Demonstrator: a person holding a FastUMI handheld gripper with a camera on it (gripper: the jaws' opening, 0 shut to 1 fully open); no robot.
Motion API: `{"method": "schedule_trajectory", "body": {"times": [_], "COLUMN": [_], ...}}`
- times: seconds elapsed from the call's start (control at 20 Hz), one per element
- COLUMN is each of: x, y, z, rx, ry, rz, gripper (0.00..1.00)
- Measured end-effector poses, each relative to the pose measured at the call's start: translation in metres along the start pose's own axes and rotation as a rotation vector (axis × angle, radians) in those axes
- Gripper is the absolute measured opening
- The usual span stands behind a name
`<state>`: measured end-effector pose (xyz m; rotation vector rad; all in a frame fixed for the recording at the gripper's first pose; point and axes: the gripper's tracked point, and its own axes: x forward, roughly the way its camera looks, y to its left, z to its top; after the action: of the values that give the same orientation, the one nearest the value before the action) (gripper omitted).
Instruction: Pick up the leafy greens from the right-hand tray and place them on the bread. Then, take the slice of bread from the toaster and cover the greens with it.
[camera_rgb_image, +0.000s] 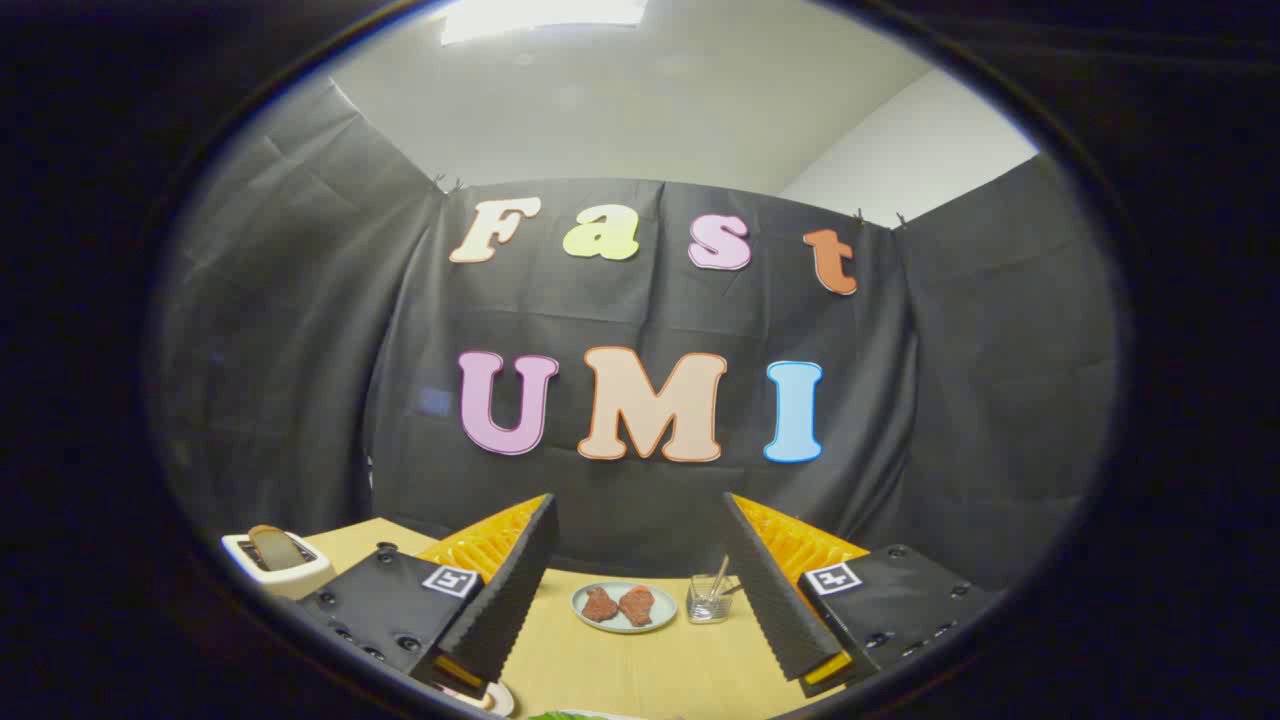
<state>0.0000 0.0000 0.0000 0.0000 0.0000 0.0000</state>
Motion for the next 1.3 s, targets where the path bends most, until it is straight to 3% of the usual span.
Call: {"method": "schedule_trajectory", "body": {"times": [0.95,1.3], "x": [-0.006,0.001], "y": [-0.011,-0.005], "z": [-0.017,-0.037], "rx": [0.044,-0.021], "ry": [0.034,0.087], "rz": [0.004,0.182], "gripper": [1.0,1.0]}}
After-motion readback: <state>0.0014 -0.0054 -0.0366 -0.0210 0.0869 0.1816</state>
